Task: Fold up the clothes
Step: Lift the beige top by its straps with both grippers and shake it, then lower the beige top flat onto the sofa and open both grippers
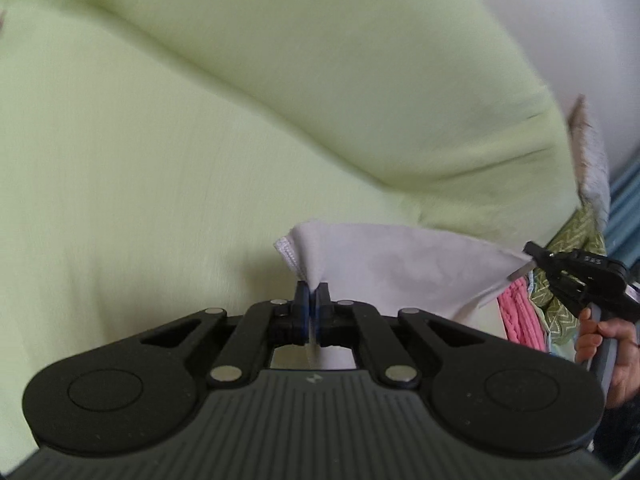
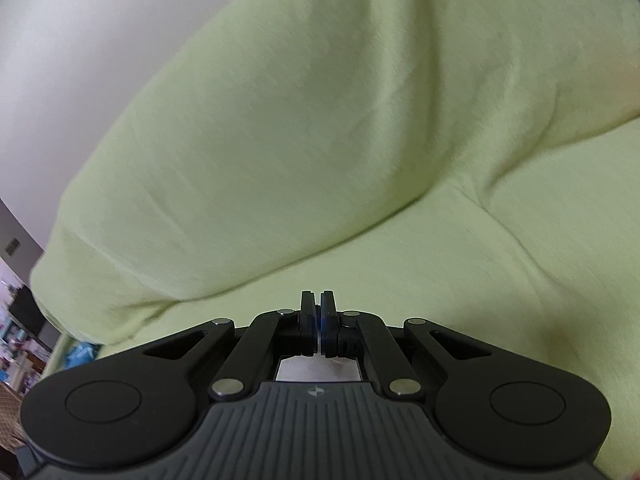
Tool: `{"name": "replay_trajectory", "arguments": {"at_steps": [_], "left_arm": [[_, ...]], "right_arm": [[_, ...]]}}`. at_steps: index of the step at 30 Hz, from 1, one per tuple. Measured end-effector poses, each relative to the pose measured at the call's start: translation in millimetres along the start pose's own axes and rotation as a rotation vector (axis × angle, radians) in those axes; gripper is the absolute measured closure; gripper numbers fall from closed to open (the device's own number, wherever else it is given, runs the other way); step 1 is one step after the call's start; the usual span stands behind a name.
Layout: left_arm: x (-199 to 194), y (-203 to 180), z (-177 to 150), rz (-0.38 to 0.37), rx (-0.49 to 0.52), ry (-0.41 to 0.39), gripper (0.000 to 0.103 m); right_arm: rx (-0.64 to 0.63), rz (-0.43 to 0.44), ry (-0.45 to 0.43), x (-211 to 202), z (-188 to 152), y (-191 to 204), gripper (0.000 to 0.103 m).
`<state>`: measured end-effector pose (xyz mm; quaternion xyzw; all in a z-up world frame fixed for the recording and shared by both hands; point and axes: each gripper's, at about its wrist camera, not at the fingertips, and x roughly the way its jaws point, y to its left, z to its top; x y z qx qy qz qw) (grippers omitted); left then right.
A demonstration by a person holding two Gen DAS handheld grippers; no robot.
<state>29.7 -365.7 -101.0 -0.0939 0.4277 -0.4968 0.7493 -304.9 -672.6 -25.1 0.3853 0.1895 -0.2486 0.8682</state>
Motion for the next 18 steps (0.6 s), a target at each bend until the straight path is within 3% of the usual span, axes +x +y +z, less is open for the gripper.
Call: {"name": "replay_trajectory", "arguments": {"at_steps": [5, 7, 11, 14, 18], "left_arm": [[-5, -32, 90, 0.066, 0.160, -0.103, 0.103], [-9, -50, 130, 0.091, 0.226, -0.149, 0.103], [-47, -104, 197, 0.107, 0.370, -0.358, 0.103], [-88, -132, 217, 0.075, 0.433, -0.487, 0.103], [-118, -131, 194, 0.065, 0.503, -0.538, 0.103]], "right_arm": [[0.011, 0.000, -0.050, 14, 42, 16, 0.102], [-0.002, 0.032, -0.110, 10, 68, 33, 0.102], [-0.060, 0.124, -0.269, -18, 119, 77, 0.102], [-0.121, 0.204, -0.387, -55, 142, 109, 0.102], [-0.203, 0.278, -0.430, -95, 126, 125, 0.102]]}}
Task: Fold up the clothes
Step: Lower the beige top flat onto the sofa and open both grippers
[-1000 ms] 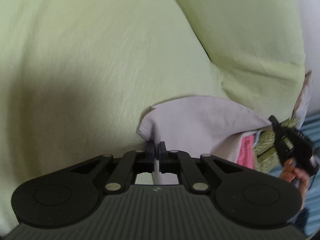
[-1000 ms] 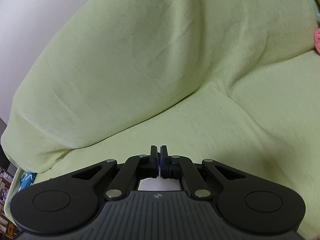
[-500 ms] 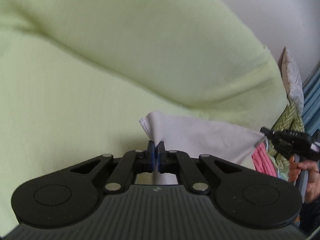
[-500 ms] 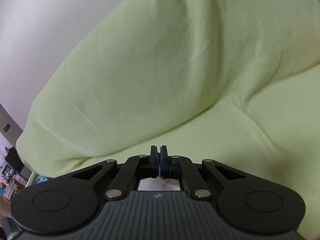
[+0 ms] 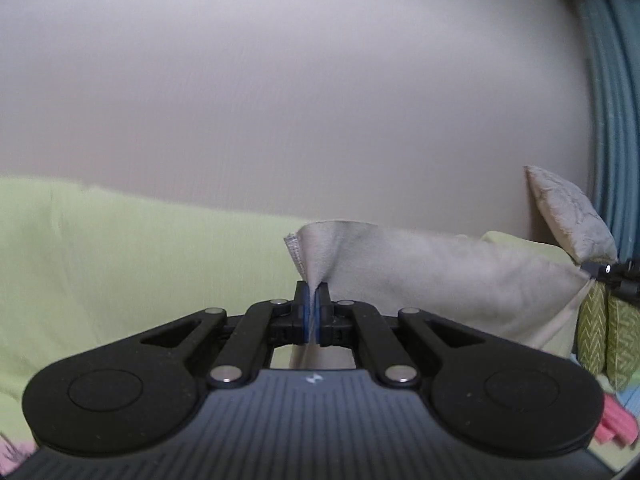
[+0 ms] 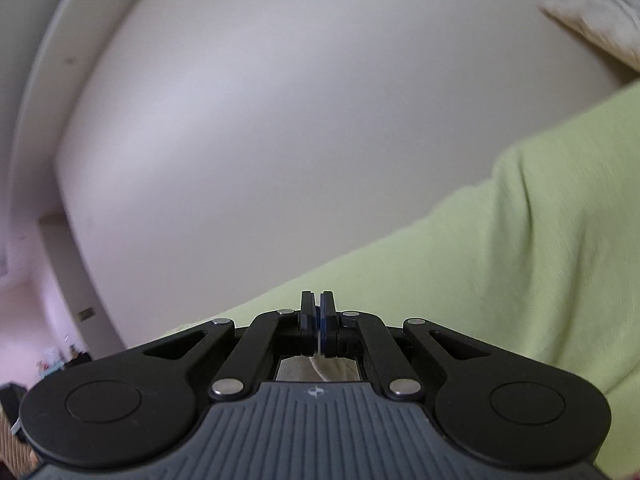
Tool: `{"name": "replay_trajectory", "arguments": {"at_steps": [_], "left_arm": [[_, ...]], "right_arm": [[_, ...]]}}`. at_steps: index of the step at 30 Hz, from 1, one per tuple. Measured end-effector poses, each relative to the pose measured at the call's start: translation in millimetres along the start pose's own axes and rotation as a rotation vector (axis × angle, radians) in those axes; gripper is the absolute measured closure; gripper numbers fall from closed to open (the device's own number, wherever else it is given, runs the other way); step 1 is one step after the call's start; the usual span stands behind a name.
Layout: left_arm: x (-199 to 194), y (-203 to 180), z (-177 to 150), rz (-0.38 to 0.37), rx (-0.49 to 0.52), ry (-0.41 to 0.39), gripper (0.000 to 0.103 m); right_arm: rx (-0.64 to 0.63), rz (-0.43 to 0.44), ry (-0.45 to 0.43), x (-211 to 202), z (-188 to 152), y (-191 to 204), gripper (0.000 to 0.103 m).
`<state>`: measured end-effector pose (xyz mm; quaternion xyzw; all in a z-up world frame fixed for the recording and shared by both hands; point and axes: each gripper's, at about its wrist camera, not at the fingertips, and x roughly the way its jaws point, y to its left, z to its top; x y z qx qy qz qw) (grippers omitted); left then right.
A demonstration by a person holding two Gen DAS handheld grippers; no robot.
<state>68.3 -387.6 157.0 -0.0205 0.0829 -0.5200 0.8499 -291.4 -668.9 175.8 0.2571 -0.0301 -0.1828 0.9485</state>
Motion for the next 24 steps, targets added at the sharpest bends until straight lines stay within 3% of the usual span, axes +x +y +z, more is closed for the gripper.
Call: {"name": "replay_trajectory", "arguments": {"at_steps": [3, 6, 9, 12, 15, 17, 18, 20, 22, 24], "left_arm": [[-18, 6, -44, -0.010, 0.006, 0.064, 0.103], [-28, 12, -116, 0.004, 0.021, 0.173, 0.103], [-47, 22, -197, 0.032, 0.018, 0.331, 0.102], [-58, 27, -274, 0.069, -0.002, 0.519, 0.102], [-74, 35, -325, 0.132, -0.037, 0.663, 0.102], [-90, 45, -334, 0.155, -0.083, 0.687, 0.100], [-99, 50, -338, 0.167, -0.107, 0.697, 0.098], [-105, 58, -338, 0.171, -0.171, 0.698, 0.095], [-110, 69, -338, 0.167, -0.242, 0.702, 0.086], [-112, 85, -337, 0.144, -0.334, 0.705, 0.071]], "right_arm": [[-0.040, 0.023, 0.043, -29, -32, 5, 0.102], [-0.056, 0.016, 0.157, -56, -91, 2, 0.102], [-0.055, -0.027, 0.333, -81, -173, -4, 0.102], [-0.003, -0.135, 0.528, -98, -256, -17, 0.099], [0.122, -0.233, 0.727, -106, -324, -34, 0.084], [0.170, -0.265, 0.753, -122, -346, -31, 0.077], [0.195, -0.278, 0.749, -127, -350, -31, 0.069], [0.246, -0.304, 0.740, -135, -357, -34, 0.065], [0.307, -0.329, 0.705, -139, -356, -40, 0.065], [0.375, -0.353, 0.663, -140, -355, -49, 0.064]]}}
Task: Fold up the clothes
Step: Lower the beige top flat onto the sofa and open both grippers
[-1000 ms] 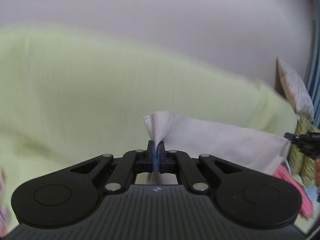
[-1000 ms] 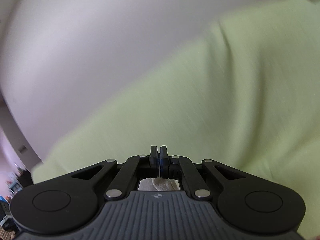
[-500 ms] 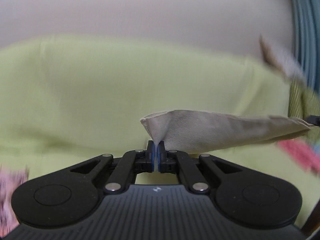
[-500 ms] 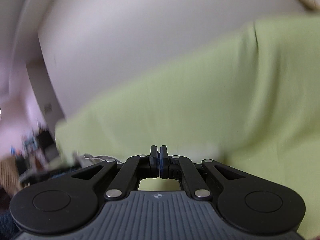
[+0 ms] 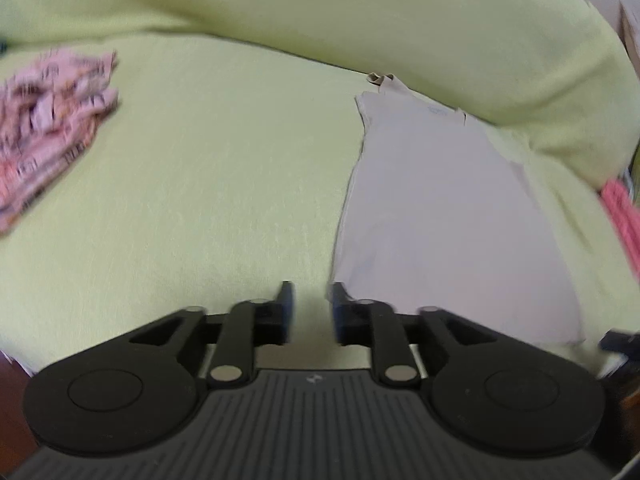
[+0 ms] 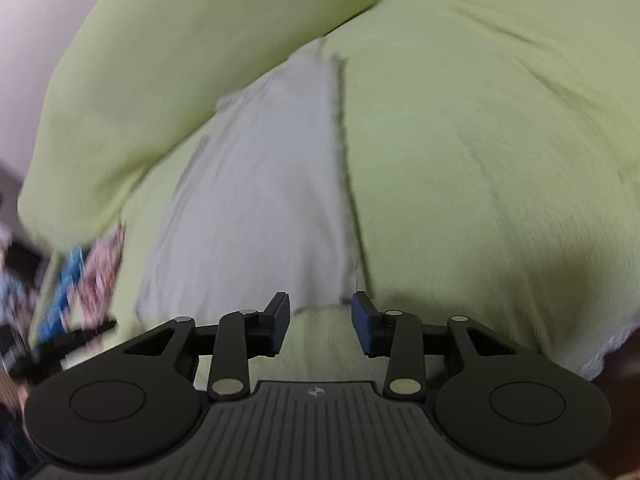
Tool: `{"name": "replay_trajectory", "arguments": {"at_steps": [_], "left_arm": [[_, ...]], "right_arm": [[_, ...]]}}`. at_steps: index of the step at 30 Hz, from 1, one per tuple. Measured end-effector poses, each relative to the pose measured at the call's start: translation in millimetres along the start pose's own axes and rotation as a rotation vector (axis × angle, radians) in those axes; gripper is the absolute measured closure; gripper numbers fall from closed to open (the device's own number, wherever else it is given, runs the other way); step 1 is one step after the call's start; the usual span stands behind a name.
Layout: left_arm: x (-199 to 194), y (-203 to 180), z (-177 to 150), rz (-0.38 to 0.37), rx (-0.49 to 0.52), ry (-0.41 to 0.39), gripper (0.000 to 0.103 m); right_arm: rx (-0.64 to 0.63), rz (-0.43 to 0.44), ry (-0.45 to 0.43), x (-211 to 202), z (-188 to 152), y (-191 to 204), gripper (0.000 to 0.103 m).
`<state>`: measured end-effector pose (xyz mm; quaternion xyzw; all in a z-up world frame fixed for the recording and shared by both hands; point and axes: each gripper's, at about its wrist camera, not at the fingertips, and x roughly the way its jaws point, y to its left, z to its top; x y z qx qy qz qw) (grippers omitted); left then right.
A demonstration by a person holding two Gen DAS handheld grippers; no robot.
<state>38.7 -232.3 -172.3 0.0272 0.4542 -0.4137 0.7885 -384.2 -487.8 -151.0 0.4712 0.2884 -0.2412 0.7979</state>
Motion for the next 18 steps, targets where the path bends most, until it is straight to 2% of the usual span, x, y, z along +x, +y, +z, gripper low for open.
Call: {"name": "replay_trajectory", "arguments": {"at_steps": [2, 4, 7, 8, 9, 11, 14, 17, 18], "left_arm": [[14, 4, 10, -0.061, -0.103, 0.013, 0.067], [28, 15, 16, -0.085, -0.190, 0.024, 0.066], [51, 20, 15, -0.122, -0.270, 0.046, 0.074], [53, 19, 16, -0.131, -0.265, 0.043, 0.092], [55, 18, 17, -0.143, -0.263, 0.063, 0.103], [56, 15, 16, -0.136, -0.247, 0.068, 0.103], [47, 2, 13, -0.071, -0.121, 0.031, 0.103], [41, -11, 13, -0.030, -0.039, 0.014, 0.103], [40, -16, 13, -0.014, -0.008, 0.009, 0.103]], "right_arm": [[0.077, 0.008, -0.029, 2, 1, -10, 0.062], [0.134, 0.014, -0.052, 9, 3, -17, 0.061], [0.207, 0.044, -0.078, 11, 2, -28, 0.061], [0.229, 0.051, -0.081, 13, 1, -31, 0.061], [0.250, 0.052, -0.078, 17, -1, -35, 0.061], [0.297, 0.056, -0.064, 22, -2, -43, 0.061], [0.350, 0.065, -0.042, 35, -7, -52, 0.061], [0.351, 0.087, -0.063, 46, -11, -53, 0.062], [0.344, 0.093, -0.068, 49, -12, -53, 0.069]]}}
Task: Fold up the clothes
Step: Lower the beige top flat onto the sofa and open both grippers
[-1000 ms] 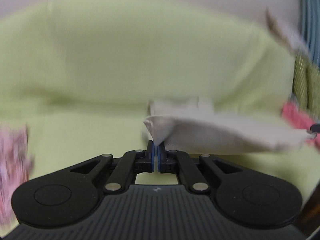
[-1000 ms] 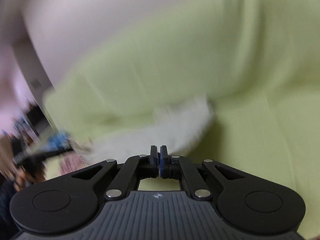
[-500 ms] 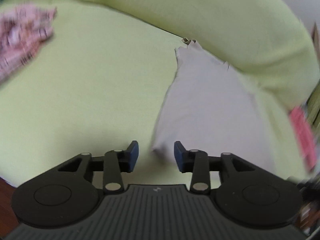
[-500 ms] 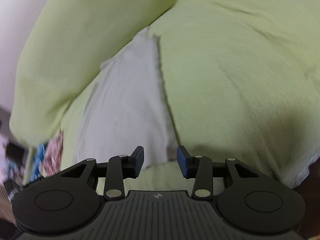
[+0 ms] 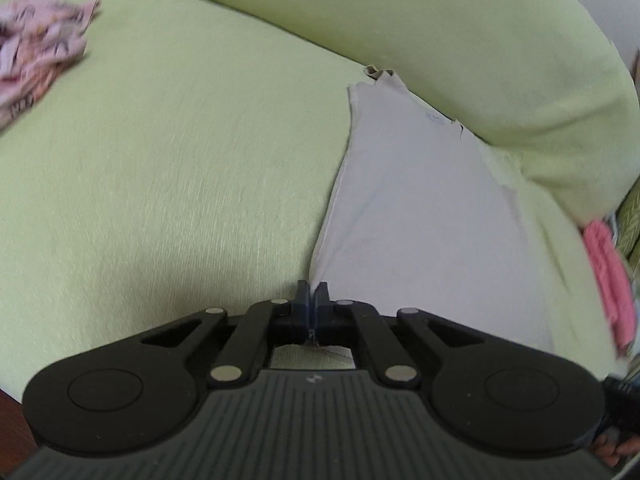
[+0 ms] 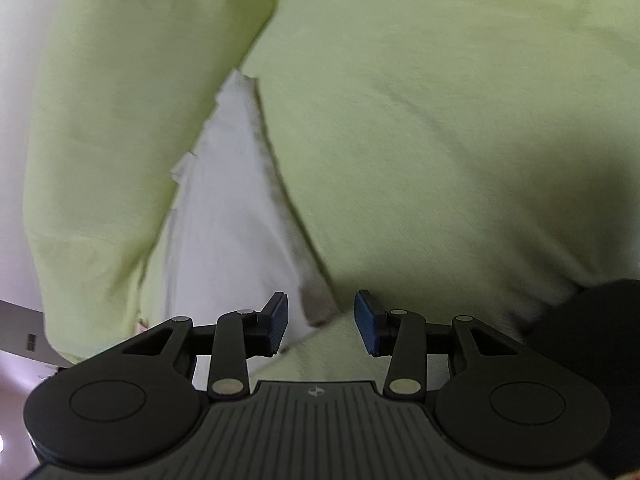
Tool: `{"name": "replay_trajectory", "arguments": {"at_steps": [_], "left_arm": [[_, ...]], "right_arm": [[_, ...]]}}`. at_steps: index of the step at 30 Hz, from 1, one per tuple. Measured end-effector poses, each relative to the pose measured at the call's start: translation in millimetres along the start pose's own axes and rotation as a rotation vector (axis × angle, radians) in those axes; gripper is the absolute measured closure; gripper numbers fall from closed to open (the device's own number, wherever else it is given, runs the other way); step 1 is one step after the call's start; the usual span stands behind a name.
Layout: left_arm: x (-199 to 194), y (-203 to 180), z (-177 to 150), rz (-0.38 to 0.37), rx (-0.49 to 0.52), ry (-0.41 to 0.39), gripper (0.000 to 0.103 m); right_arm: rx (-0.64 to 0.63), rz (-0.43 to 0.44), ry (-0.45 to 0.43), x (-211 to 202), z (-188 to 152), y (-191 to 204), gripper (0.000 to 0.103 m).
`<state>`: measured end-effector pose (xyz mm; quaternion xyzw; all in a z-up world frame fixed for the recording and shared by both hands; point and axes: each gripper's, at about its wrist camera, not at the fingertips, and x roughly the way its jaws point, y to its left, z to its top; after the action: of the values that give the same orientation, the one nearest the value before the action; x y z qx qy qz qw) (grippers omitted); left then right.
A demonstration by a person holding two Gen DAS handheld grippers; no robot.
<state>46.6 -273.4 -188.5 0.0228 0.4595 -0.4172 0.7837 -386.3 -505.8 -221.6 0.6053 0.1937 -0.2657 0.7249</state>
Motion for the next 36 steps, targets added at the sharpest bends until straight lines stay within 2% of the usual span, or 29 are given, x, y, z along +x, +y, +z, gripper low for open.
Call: {"name": "replay_trajectory", "arguments": {"at_steps": [1, 2, 5, 9, 13, 16, 17, 18, 19, 21, 23, 26, 29, 34, 36], "left_arm": [[-1, -5, 0, 0.017, 0.031, -0.005, 0.103], [-4, -11, 0, 0.031, 0.062, -0.010, 0.103], [-15, -26, -4, 0.056, 0.139, -0.021, 0.103], [-30, -42, -23, 0.059, 0.205, 0.000, 0.103], [-23, -57, -57, 0.086, 0.258, 0.062, 0.103], [-17, -64, -71, 0.128, 0.268, 0.079, 0.103], [-15, -66, -73, 0.143, 0.273, 0.086, 0.103], [-15, -68, -75, 0.156, 0.292, 0.099, 0.102], [-15, -70, -77, 0.169, 0.314, 0.113, 0.101], [-23, -69, -78, 0.199, 0.324, 0.130, 0.100], [-37, -65, -75, 0.215, 0.304, 0.124, 0.100], [-60, -60, -62, 0.180, 0.240, 0.064, 0.101], [-62, -68, -41, 0.112, 0.191, 0.005, 0.100], [-17, -77, 5, 0.084, 0.157, 0.000, 0.095], [6, -74, 33, 0.056, 0.133, 0.012, 0.085]], "right_arm": [[-0.032, 0.001, 0.006, 4, 0, 5, 0.079], [-0.064, 0.001, 0.011, 7, -1, 10, 0.101], [-0.141, -0.002, -0.023, 0, -1, 24, 0.102], [-0.171, -0.003, -0.069, -38, 6, 27, 0.102], [-0.201, -0.108, -0.047, -43, 8, 17, 0.102], [-0.196, -0.162, -0.002, -31, 4, 8, 0.102], [-0.213, -0.191, 0.006, -29, 1, 9, 0.097], [-0.225, -0.222, 0.019, -28, 0, 11, 0.086], [-0.240, -0.257, 0.025, -28, -2, 13, 0.082], [-0.297, -0.313, -0.009, -33, 0, 21, 0.069], [-0.362, -0.337, -0.069, -45, 0, 31, 0.068], [-0.439, -0.286, -0.116, -54, 3, 46, 0.068], [-0.499, -0.224, -0.086, -38, 6, 64, 0.068], [-0.480, -0.161, -0.005, 12, 12, 83, 0.068], [-0.459, -0.148, 0.008, 28, 20, 88, 0.068]]}}
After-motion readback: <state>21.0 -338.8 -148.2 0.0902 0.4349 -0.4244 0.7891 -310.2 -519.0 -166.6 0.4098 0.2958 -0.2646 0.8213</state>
